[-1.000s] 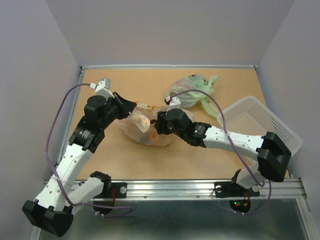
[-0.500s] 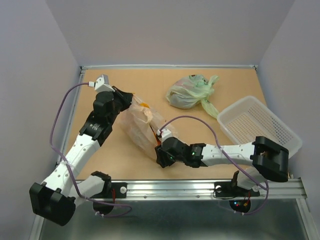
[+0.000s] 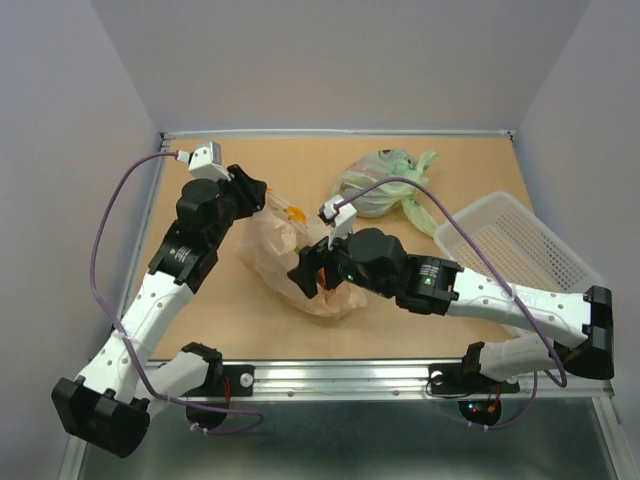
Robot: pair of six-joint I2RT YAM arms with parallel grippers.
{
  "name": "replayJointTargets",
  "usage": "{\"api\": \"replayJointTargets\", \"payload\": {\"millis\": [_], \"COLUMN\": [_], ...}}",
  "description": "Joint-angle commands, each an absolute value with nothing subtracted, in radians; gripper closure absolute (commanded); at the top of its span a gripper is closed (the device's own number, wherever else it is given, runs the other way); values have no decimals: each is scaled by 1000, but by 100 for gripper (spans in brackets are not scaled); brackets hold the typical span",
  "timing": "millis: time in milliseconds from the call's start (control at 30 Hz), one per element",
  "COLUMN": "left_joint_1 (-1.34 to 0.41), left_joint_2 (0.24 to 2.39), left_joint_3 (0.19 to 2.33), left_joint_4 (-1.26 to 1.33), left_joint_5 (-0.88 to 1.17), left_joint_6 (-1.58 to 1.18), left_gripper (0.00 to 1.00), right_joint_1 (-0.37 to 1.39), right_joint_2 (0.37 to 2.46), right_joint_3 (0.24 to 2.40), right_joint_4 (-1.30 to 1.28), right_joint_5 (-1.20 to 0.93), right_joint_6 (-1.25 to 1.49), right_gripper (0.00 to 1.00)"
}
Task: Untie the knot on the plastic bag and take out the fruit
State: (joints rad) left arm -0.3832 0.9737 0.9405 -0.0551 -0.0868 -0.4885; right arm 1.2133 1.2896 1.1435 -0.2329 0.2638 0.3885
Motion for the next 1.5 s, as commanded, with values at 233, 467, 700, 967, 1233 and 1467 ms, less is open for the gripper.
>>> {"api": "replayJointTargets", "payload": {"millis": [233, 467, 700, 967, 1233, 1467], "left_joint_1": [-379, -446, -606, -681, -681, -681], "left_joint_2": [833, 782, 778, 850, 920, 1028], "left_joint_3": [1141, 1118, 1019, 941, 799, 761], "left_joint_4": [-305, -448, -521, -623, -479, -377], "left_joint_5": [-175, -147, -166, -402, -448, -548], "left_joint_6": [-337, -413, -541, -661, -716, -753], "left_gripper": [10, 7, 6, 4, 2, 1], "right_joint_1": [1131, 1045, 980, 943, 942, 942], "right_joint_2": [1292, 1379, 1515, 1609, 1534, 1506], "right_joint_3": [1272, 1266, 1287, 1298, 1264, 1253], "right_joint_4": [-264, -262, -246, -235, -235, -235], "right_joint_5": [602, 378, 301, 253, 204, 138], "right_joint_6": [147, 124, 114, 97, 176, 195], "right_gripper": [4, 0, 0, 50, 100, 99]}}
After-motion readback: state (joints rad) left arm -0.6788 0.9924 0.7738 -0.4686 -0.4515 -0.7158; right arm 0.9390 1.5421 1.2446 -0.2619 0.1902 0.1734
